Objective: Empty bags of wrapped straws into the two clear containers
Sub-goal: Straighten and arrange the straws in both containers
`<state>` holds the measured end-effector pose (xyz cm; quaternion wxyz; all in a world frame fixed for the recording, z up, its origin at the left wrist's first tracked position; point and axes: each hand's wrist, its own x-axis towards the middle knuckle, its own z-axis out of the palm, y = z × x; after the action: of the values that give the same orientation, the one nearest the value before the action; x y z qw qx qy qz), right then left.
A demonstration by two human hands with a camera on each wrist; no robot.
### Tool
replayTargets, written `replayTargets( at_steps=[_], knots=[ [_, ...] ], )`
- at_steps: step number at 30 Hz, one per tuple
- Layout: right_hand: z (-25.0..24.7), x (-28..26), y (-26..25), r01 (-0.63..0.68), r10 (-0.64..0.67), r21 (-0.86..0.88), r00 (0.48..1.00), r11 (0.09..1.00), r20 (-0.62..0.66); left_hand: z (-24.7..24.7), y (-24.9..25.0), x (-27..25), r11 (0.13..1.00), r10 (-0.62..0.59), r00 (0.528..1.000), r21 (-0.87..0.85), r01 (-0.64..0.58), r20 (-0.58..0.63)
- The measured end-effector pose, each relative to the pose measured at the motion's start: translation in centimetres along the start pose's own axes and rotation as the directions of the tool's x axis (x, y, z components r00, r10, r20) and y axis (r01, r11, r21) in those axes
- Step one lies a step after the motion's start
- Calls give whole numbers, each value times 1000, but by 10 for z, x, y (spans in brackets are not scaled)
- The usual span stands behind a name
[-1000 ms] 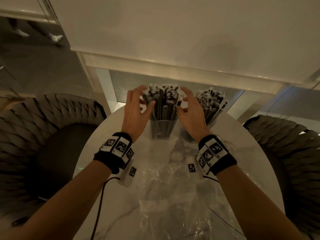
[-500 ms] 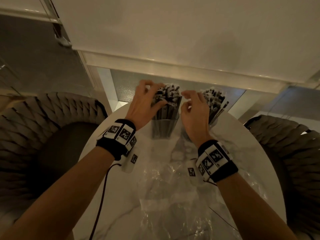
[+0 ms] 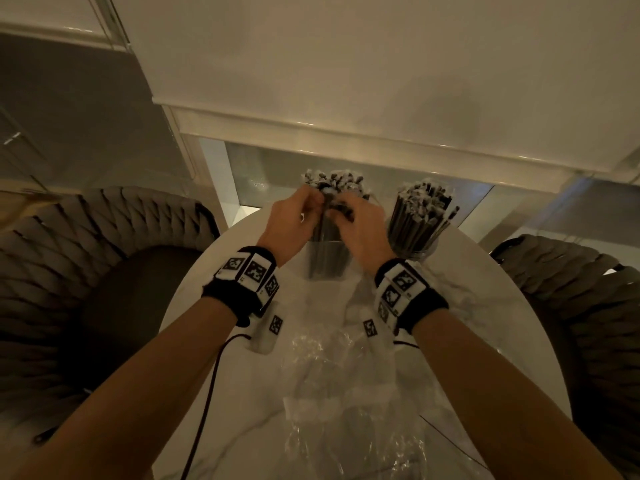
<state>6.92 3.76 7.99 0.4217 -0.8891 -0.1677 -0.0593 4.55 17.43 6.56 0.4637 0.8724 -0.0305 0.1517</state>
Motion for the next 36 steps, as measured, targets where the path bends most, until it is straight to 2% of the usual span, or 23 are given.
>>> replayTargets(
  at_steps=[2, 4, 9, 13, 16, 19, 22, 25, 28, 30, 33, 36],
  knots=[
    [-10, 8, 0, -41, 42, 26, 998, 999, -40, 1, 4, 1, 1000, -4, 999, -8, 4, 47],
    [-16, 14, 2, -66, 66, 20, 998, 998, -20, 5, 7, 1, 1000, -2, 998, -22, 4, 64],
    [-24, 26, -2, -95, 94, 18, 994, 995, 48, 12, 10, 4, 1000, -3, 999, -18, 3, 39],
    [-30, 28, -9, -113, 111, 2, 982, 994, 152, 13, 5, 7, 999, 20, 1000, 31, -19, -8],
    [-35, 33, -14, -95, 95, -7, 982, 995, 166, 8, 5, 7, 992, 60, 998, 111, -56, -33],
    [-34, 35, -18, -55, 65, -57, 978, 997, 198, 6, 3, 4, 973, 83, 997, 216, -83, 9],
    [-15, 24, -10, -28, 83, -194, 955, 981, 283, 11, -5, -1, 919, 4, 994, 391, -45, 106],
    [-2, 15, 2, -65, 99, -184, 978, 981, 181, 19, -9, -6, 864, -86, 990, 504, 18, 113],
    [-9, 7, 5, -101, 109, -64, 984, 993, 140, 21, -9, -5, 887, -103, 991, 460, 53, 83],
    [-16, -1, 7, -68, 69, -5, 992, 998, 109, 20, -10, -5, 918, -114, 991, 389, 79, 66],
    [-23, -10, 10, 12, -12, -7, 999, 1000, 38, 17, -10, -9, 968, -116, 993, 222, 117, -16],
    [-31, -11, 11, 40, -44, -59, 997, 997, -68, 11, -10, -13, 990, -110, 987, 75, 119, -113]
  ],
)
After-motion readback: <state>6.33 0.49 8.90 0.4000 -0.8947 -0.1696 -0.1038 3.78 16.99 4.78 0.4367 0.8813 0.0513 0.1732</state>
